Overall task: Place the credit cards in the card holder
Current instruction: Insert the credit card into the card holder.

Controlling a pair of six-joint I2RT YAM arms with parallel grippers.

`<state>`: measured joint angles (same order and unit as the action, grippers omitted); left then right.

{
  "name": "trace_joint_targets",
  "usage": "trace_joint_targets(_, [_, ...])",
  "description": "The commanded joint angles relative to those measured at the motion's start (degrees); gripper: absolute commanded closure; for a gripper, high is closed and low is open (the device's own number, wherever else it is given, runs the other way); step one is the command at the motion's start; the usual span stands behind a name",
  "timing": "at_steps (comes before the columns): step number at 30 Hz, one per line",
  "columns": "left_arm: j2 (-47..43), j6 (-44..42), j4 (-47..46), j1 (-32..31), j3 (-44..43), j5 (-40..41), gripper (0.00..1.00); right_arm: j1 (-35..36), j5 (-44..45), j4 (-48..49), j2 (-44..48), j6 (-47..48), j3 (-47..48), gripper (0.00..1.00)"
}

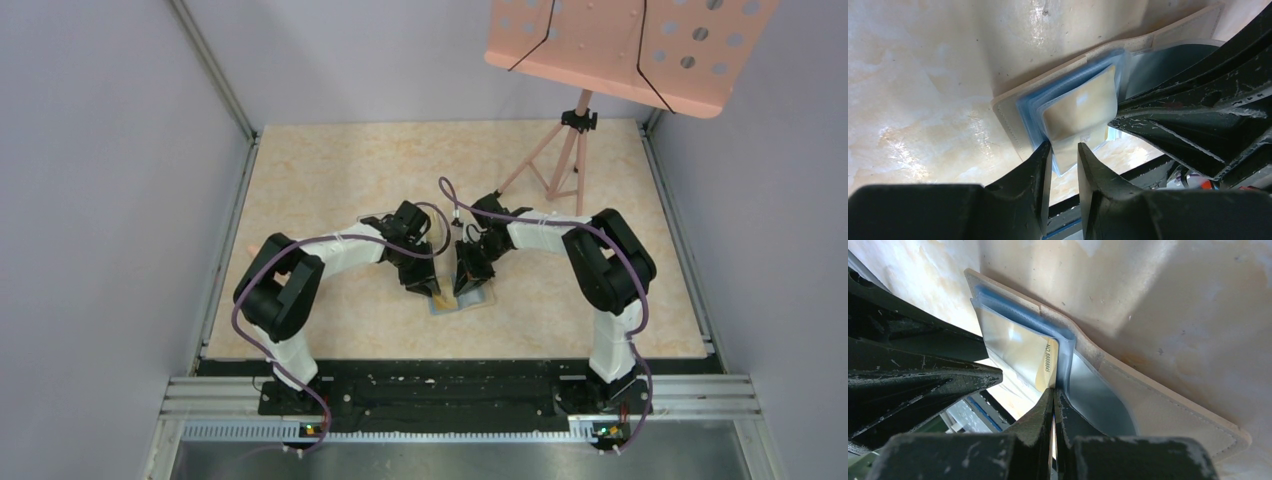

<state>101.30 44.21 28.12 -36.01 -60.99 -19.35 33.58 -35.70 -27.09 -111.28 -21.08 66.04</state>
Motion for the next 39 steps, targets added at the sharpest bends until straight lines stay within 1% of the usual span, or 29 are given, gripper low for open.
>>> trace_joint_targets(1, [-2.5,0.4,-5.1,-1.1,-3.0,-2.3,0.7,0.7,0.9,1.2,-2.5,0.6,-1.6,1.0])
trace_joint_targets(6, [-4.2,1.0,-6.1,-1.1,-3.2,-2.9,0.68,0.7,-0.4,2.5,-1.5,0.0,-2.1,1.0])
trace_joint_targets(10, [-4.4,1.3,-7.9,-1.2,-3.0,-4.3,0.68,0.6,-1.4,3.3,-0.4,-0.6,-2.2,0.94])
trace_joint_targets(11, [-4.5,1.4,-8.2,-1.3,-2.9,-4.4,0.68,0.7,-1.6,3.3,-0.1,-0.8,-2.2,0.92])
trace_joint_targets(12, [-4.3,1.4,-8.3,-1.4,-2.9,-4.4,0.68,0.7,-1.7,3.5,0.1,-1.0,-2.2,0.87])
trace_joint_targets(14, [-3.7,1.3,-7.5,-1.4,-3.2,-4.2,0.68,0.6,-1.8,3.7,0.8,-1.2,-2.0,0.81])
trace_joint_targets(17, [-2.3,1.0,-5.0,-1.4,-4.0,-2.4,0.69,0.5,-2.0,3.8,1.8,-1.4,-1.7,0.73])
trace_joint_targets(18, [-1.8,0.6,-3.6,-1.4,-4.7,-1.5,0.72,0.5,-2.0,3.7,2.2,-1.4,-1.7,0.71])
trace_joint_targets(19, [-1.3,0.2,-1.9,-1.4,-5.4,-0.2,0.77,0.5,-1.9,3.6,2.7,-1.5,-1.5,0.69])
trace_joint_targets(21, [-0.6,-0.3,0.7,-1.4,-6.6,1.2,0.94,0.3,-1.6,3.4,3.8,-1.5,-1.5,0.65])
trace_joint_targets(22, [-0.6,-0.4,1.5,-1.4,-7.0,1.6,0.99,0.2,-1.2,3.1,4.5,-1.4,-1.5,0.63])
trace_joint_targets(27, [-0.4,-1.5,7.5,-1.4,-10.5,4.8,1.0,-1.2,1.3,1.5,8.8,-0.9,-2.3,0.54])
trace_joint_targets(29, [0.5,-2.3,10.3,-1.4,-12.6,6.0,1.0,-2.4,1.8,1.5,10.6,-1.2,-3.0,0.52])
trace_joint_targets(31, [1.6,-2.9,11.3,-1.6,-14.1,5.2,1.0,-4.0,2.0,1.4,12.4,-1.6,-3.7,0.52])
trace_joint_targets(32, [2.2,-2.9,11.0,-1.5,-14.6,4.3,0.98,-4.8,1.9,1.4,13.2,-1.7,-4.0,0.51])
trace_joint_targets(36, [4.3,-2.0,7.8,-2.1,-16.1,-1.3,0.76,-8.7,1.5,1.5,16.4,-2.1,-4.8,0.5])
trace_joint_targets(38, [5.3,-1.5,5.6,-2.9,-16.6,-4.1,0.69,-10.2,1.4,1.4,17.8,-2.3,-5.3,0.5])
trace_joint_targets(39, [5.8,-1.1,4.5,-3.1,-16.9,-5.2,0.67,-10.9,1.4,1.3,18.5,-2.4,-5.5,0.5])
